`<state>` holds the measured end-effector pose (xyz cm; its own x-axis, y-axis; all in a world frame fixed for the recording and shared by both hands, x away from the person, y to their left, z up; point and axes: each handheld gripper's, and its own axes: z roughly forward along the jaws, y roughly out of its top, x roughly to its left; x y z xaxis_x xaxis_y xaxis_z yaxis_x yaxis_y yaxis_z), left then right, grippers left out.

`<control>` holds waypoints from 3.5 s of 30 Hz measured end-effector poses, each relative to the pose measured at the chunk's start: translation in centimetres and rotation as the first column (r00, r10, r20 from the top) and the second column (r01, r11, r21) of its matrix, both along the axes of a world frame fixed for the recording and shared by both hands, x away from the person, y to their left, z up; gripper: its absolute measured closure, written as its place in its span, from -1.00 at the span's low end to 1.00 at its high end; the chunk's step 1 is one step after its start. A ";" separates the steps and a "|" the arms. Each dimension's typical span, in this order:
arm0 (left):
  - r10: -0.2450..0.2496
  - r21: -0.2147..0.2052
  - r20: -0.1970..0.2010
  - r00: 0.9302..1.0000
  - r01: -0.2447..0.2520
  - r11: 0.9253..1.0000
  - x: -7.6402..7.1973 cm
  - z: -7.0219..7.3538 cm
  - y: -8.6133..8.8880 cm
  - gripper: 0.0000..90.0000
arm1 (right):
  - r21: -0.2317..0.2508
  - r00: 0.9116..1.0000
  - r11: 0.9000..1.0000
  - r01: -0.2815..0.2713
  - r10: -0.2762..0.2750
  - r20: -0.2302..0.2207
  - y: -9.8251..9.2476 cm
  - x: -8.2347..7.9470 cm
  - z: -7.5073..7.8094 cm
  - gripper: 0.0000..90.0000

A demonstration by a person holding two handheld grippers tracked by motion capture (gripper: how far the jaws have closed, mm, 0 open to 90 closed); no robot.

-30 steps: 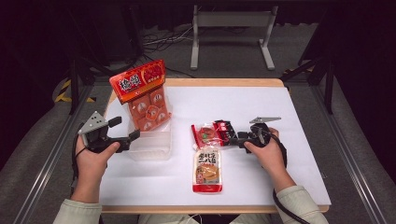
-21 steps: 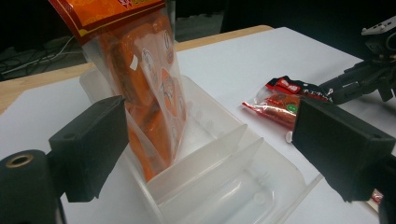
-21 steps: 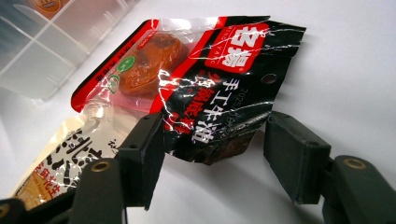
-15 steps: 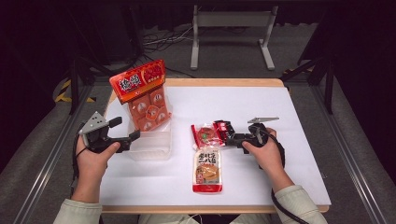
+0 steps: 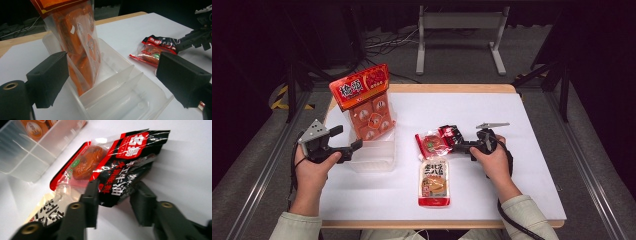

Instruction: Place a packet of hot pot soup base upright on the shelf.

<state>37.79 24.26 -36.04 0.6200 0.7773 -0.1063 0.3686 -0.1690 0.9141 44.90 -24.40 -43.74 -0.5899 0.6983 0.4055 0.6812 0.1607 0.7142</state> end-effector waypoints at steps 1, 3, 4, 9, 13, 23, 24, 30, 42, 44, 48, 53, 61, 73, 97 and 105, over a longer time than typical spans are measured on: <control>0.000 0.000 0.000 1.000 0.000 1.000 0.0 0.0 0.0 -0.74 | -0.003 1.000 1.000 0.002 -0.002 0.003 -0.2 0.0 0.2 0.70; 0.000 0.002 -0.002 1.000 0.000 1.000 0.0 0.0 0.0 -0.74 | -0.010 1.000 1.000 0.011 -0.011 0.009 -0.3 0.1 0.4 0.83; 0.001 0.002 -0.003 1.000 -0.001 1.000 0.0 -0.1 -0.1 -0.74 | -0.007 1.000 1.000 0.011 -0.011 0.013 -0.3 0.1 0.5 0.87; -0.002 0.005 -0.005 1.000 0.003 1.000 0.0 -0.2 -0.2 -0.74 | 0.002 1.000 1.000 0.017 -0.017 0.025 -0.2 0.2 0.8 0.90; -0.005 0.006 -0.006 1.000 0.005 1.000 0.0 -0.2 -0.3 -0.75 | 0.026 1.000 1.000 0.011 -0.012 0.015 -0.1 0.8 0.5 0.61; -0.010 0.012 -0.016 1.000 0.010 1.000 0.2 -0.6 -0.5 -0.74 | 0.104 0.997 0.995 0.009 -0.016 0.071 0.8 2.5 0.5 0.29; -0.007 0.012 -0.014 1.000 0.008 1.000 0.2 -0.6 -0.5 -0.74 | 0.108 0.997 0.994 0.006 -0.015 0.080 0.9 2.6 0.6 0.30; -0.003 0.012 -0.017 1.000 0.004 1.000 0.2 -0.7 -0.4 -0.74 | 0.097 0.991 0.995 -0.009 -0.004 0.135 2.2 2.7 2.0 0.49; -0.003 0.008 -0.013 1.000 0.003 1.000 0.1 -0.7 -0.2 -0.74 | 0.040 0.979 0.997 -0.065 0.056 0.198 5.0 1.7 4.6 1.00; -0.004 0.007 -0.011 1.000 0.004 1.000 0.1 -0.6 -0.3 -0.74 | 0.045 0.976 0.996 -0.074 0.063 0.207 5.1 1.5 4.8 1.00; -0.009 0.007 -0.005 1.000 0.009 1.000 0.1 -0.6 -0.5 -0.74 | 0.038 0.970 0.995 -0.091 0.080 0.231 5.1 1.0 5.7 1.00; -0.016 0.010 -0.010 1.000 0.016 1.000 0.1 -0.6 -0.7 -0.75 | 0.028 0.962 0.994 -0.106 0.095 0.255 5.0 0.5 6.7 1.00; -0.045 0.009 -0.001 0.999 0.045 0.999 0.0 -0.5 -1.4 -0.76 | 0.007 0.949 0.991 -0.135 0.127 0.290 4.4 -0.7 8.0 1.00; -0.164 -0.020 0.044 0.986 0.165 0.986 -0.2 -0.3 -4.2 -0.86 | -0.001 0.915 0.974 -0.226 0.212 0.344 4.2 -3.7 10.3 1.00; -0.348 -0.005 0.064 0.935 0.349 0.937 -0.8 0.0 -9.2 -0.89 | -0.041 0.836 0.924 -0.380 0.362 0.412 5.2 -8.5 12.2 1.00; -0.394 0.006 0.063 0.917 0.394 0.919 -0.6 -0.3 -10.6 -0.89 | -0.062 0.815 0.908 -0.415 0.402 0.417 5.8 -9.2 12.4 1.00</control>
<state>37.15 13.68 -36.32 0.8815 0.4681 -0.0621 0.2161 -0.2829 0.9345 35.72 -18.59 -31.37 -0.9346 0.3469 0.0787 0.2007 0.3315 0.9219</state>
